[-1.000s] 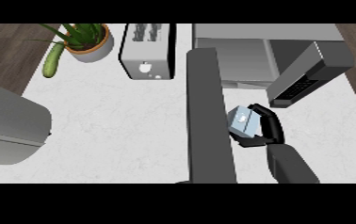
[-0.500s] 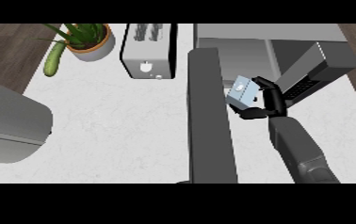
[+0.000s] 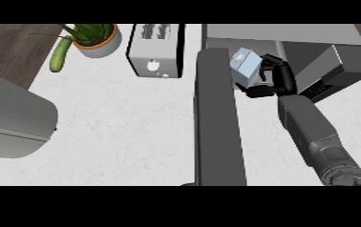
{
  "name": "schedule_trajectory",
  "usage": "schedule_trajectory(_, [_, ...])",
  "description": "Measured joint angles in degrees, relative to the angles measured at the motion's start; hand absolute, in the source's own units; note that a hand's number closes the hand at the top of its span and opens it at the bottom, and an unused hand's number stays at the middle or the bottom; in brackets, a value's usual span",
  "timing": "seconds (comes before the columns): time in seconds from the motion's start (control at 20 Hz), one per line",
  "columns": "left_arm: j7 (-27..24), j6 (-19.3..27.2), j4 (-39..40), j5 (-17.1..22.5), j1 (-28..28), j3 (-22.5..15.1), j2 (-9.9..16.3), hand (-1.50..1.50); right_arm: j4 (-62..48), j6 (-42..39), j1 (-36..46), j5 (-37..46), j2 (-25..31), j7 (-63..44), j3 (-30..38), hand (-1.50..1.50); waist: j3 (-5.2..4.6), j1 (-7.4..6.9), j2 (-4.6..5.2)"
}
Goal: Pick up the milk, place it into the microwave and close the microwave
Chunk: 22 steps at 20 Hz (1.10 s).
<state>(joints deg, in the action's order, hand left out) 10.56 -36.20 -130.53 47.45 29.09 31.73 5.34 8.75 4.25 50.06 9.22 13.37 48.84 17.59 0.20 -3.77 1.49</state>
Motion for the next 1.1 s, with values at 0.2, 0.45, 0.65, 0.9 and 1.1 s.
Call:
schedule_trajectory(0.2, [0.37,0.52,-0.43,-0.52,-1.60,-0.79,0.08,-1.50,-0.85,2.33,2.16,1.12,2.03,-1.80,-0.49,1.50,0.05,-0.90,0.55])
schedule_trajectory(0.45, [0.31,0.34,0.88,-0.39,-3.59,-0.95,1.02,-1.50,-1.48,8.80,4.45,2.77,3.92,-3.93,-1.24,1.50,0.08,-2.24,1.29])
schedule_trajectory(0.65, [0.29,0.41,1.84,-0.24,-5.16,-1.12,1.71,-1.50,-2.12,12.00,5.95,3.28,5.46,-5.76,-1.22,1.50,0.12,-3.19,1.86])
schedule_trajectory(0.9, [0.49,0.28,2.44,-0.12,-6.40,-1.20,2.70,-1.50,-2.76,14.02,7.01,3.77,7.45,-7.20,-1.23,1.50,0.22,-4.36,2.56])
schedule_trajectory(1.1, [0.55,0.16,2.90,-0.41,-7.23,-1.39,3.07,-1.50,-3.00,15.56,7.84,3.60,8.58,-8.17,-0.74,1.50,0.29,-5.21,3.09])
